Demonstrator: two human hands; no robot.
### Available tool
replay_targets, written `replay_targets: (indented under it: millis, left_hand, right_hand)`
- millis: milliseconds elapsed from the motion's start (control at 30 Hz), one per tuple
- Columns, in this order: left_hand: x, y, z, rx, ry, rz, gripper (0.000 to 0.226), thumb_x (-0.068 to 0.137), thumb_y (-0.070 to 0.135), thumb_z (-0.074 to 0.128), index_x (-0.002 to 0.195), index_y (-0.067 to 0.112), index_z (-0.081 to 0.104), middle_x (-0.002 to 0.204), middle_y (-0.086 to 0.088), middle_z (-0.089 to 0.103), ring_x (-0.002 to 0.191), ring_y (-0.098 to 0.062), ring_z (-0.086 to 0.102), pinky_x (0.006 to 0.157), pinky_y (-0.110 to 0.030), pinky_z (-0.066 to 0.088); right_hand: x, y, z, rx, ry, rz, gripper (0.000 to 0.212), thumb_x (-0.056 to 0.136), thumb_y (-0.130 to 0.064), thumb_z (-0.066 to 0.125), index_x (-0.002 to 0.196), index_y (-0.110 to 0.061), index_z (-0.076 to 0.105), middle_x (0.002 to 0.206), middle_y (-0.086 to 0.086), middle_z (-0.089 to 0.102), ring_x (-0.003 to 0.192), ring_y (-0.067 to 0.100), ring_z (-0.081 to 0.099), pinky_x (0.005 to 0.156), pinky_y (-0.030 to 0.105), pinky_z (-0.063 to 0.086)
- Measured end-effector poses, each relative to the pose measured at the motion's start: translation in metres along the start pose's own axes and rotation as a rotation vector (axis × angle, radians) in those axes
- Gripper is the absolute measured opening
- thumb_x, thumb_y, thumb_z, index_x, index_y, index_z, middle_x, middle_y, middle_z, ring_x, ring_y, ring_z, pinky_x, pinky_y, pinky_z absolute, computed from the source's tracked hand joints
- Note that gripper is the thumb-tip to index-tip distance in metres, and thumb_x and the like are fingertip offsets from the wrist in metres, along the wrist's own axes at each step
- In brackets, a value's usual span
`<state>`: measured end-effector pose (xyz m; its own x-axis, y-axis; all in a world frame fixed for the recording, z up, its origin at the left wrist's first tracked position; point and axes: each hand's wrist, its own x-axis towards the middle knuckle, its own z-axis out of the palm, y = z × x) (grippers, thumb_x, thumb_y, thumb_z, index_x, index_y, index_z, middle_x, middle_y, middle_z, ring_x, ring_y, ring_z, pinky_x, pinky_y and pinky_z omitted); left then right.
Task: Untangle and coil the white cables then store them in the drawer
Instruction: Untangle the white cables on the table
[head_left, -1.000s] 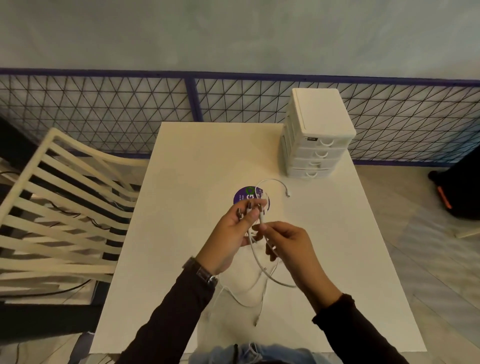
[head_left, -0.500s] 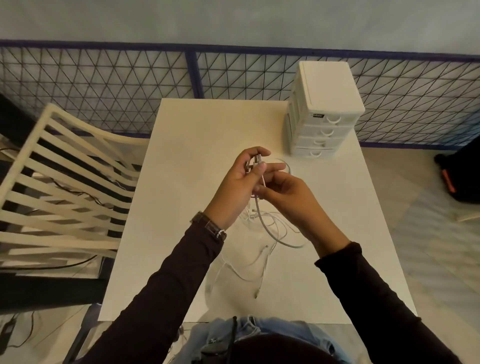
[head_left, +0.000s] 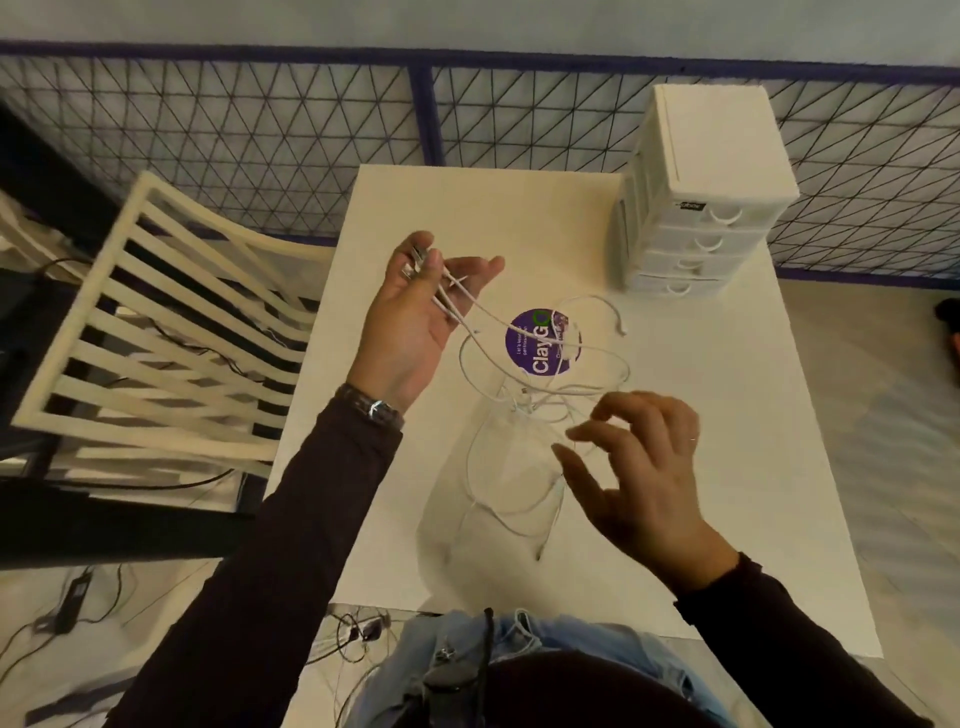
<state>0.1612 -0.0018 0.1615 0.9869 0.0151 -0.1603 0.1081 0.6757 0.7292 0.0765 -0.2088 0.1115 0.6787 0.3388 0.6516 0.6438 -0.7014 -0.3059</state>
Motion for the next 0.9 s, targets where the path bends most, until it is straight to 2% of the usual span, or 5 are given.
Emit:
replay_targets:
  millis: [167, 400, 667, 767, 900]
  left_hand:
    - [0.003, 0.009, -0.020, -0.002, 0.044, -0.043, 0.017, 0.099, 0.009, 0.034, 0.093, 0.018, 0.048, 0.086, -0.012, 0.073, 0.099, -0.031, 0.066, 0.099, -0.037, 0.048]
    - [-0.004, 0.006, -0.035, 0.005, 0.090, -0.059, 0.017, 0.099, 0.010, 0.036, 0.095, 0.020, 0.049, 0.087, -0.009, 0.073, 0.096, -0.028, 0.068, 0.103, -0.037, 0.043]
    - [-0.009, 0.008, -0.046, 0.021, 0.083, -0.058, 0.015, 0.098, 0.013, 0.039, 0.096, 0.023, 0.050, 0.092, -0.005, 0.074, 0.095, -0.028, 0.069, 0.095, -0.033, 0.049]
    - [-0.008, 0.006, -0.049, 0.017, 0.071, -0.047, 0.015, 0.097, 0.014, 0.040, 0.098, 0.024, 0.051, 0.100, -0.006, 0.073, 0.100, -0.029, 0.068, 0.091, -0.032, 0.052]
    - [-0.008, 0.002, -0.044, 0.088, 0.050, -0.045, 0.016, 0.098, 0.015, 0.039, 0.098, 0.026, 0.051, 0.110, -0.008, 0.071, 0.105, -0.028, 0.066, 0.091, -0.033, 0.049]
  right_hand:
    - [-0.036, -0.009, 0.069, 0.176, -0.739, -0.310, 0.021, 0.086, -0.012, 0.059, 0.105, -0.015, 0.052, 0.117, 0.012, 0.060, 0.086, 0.029, 0.061, 0.069, 0.036, 0.053]
    - [-0.068, -0.029, 0.144, 0.159, -1.247, -0.544, 0.036, 0.085, 0.001, 0.053, 0.121, 0.001, 0.054, 0.126, 0.024, 0.054, 0.112, 0.040, 0.054, 0.114, 0.048, 0.022]
    - [-0.079, 0.012, 0.122, 0.190, -1.233, 0.508, 0.020, 0.088, -0.021, 0.054, 0.103, -0.016, 0.064, 0.102, 0.005, 0.069, 0.093, 0.021, 0.063, 0.081, 0.025, 0.045]
    - [-0.067, 0.024, 0.085, 0.441, -1.129, 0.850, 0.011, 0.084, -0.017, 0.061, 0.077, -0.025, 0.065, 0.067, -0.008, 0.071, 0.066, 0.009, 0.063, 0.068, 0.021, 0.048]
    - [-0.037, 0.025, 0.018, 0.882, -0.831, 1.131, 0.007, 0.084, -0.007, 0.065, 0.091, -0.008, 0.065, 0.084, 0.009, 0.077, 0.065, 0.012, 0.060, 0.065, 0.020, 0.049]
